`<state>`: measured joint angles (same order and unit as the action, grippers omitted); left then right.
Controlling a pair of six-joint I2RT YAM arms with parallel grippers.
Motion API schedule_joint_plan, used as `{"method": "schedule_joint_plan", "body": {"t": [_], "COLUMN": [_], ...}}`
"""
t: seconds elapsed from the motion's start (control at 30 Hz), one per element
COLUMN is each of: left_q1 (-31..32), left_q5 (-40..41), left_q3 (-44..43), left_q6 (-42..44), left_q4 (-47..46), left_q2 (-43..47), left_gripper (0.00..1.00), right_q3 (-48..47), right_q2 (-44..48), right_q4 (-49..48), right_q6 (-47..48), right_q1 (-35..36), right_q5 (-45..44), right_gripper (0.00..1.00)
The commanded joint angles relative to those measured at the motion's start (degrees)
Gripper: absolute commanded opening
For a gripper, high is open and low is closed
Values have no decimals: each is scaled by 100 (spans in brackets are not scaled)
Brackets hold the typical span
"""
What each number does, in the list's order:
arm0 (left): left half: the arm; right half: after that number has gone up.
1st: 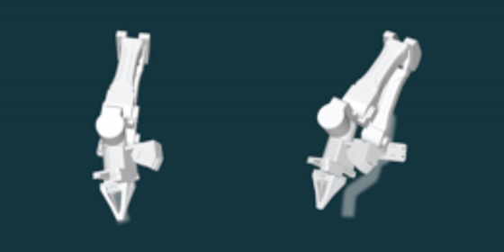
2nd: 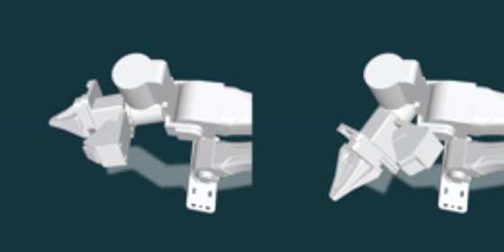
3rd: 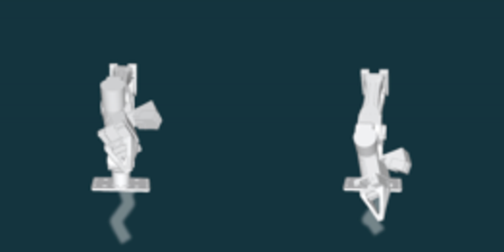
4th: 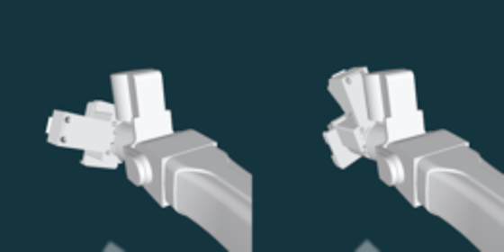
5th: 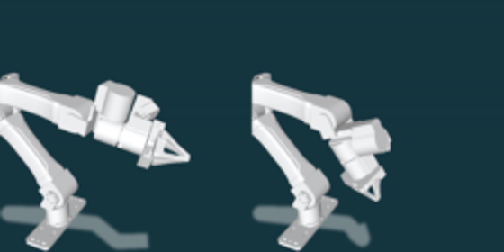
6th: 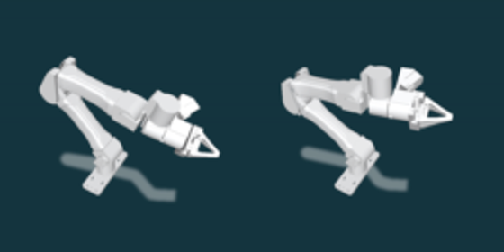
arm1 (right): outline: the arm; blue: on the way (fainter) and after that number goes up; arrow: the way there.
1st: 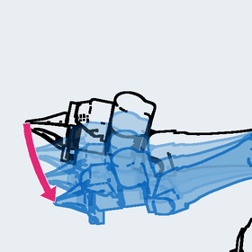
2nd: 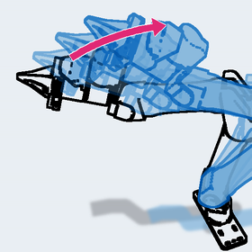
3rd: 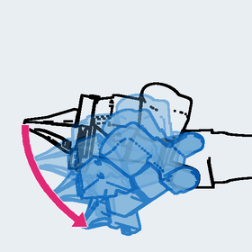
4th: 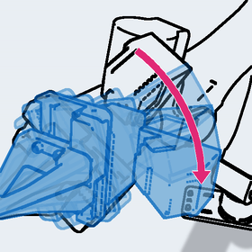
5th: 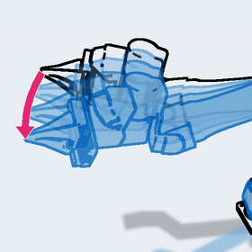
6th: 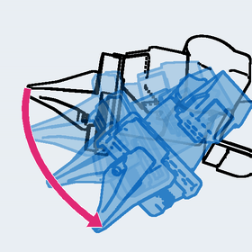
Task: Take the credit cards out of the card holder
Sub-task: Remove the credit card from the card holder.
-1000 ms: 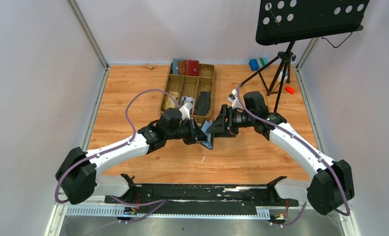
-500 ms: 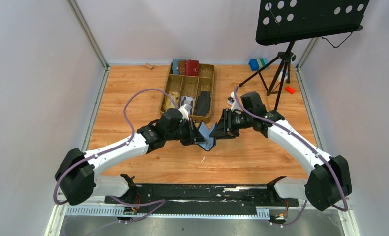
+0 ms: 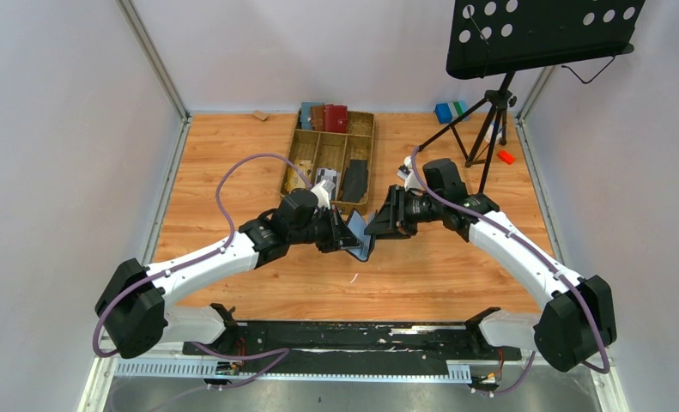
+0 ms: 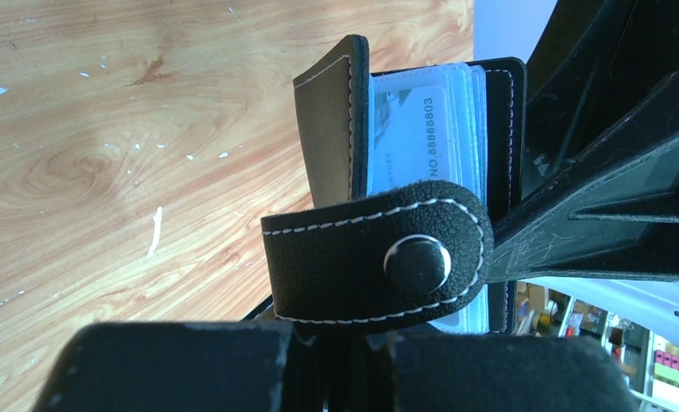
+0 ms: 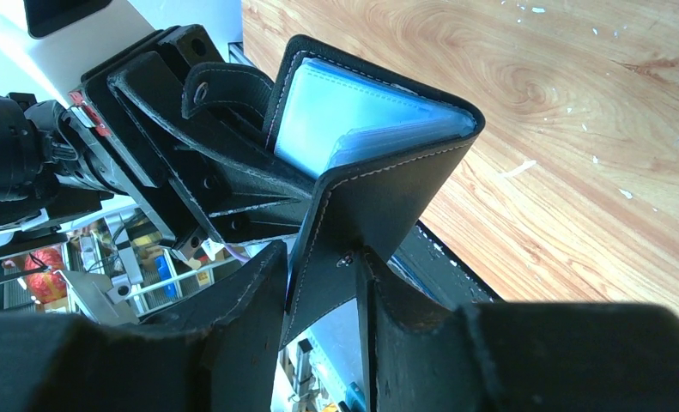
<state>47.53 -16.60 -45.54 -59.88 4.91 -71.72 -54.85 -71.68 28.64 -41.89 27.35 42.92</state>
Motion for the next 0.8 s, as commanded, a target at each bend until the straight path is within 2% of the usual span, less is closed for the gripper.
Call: {"method": "schedule_joint_plan", "body": {"t": [0.0,0.77], "left_q1": [28,28], "left_q5": [-106,-60], "left_q3": [-175,-122], "left_q6": [37,53], "left_q4": [-283,-311], "left_q2": [165,271], "left_gripper": [0,0], "right_q3": [-91,-78], "right_q2": [115,263], "right_q4": [-210,89], "right_q6": [-24,32], "right_q1": [36,24], "right_q5": [-29,-293], "right_gripper": [35,22]}}
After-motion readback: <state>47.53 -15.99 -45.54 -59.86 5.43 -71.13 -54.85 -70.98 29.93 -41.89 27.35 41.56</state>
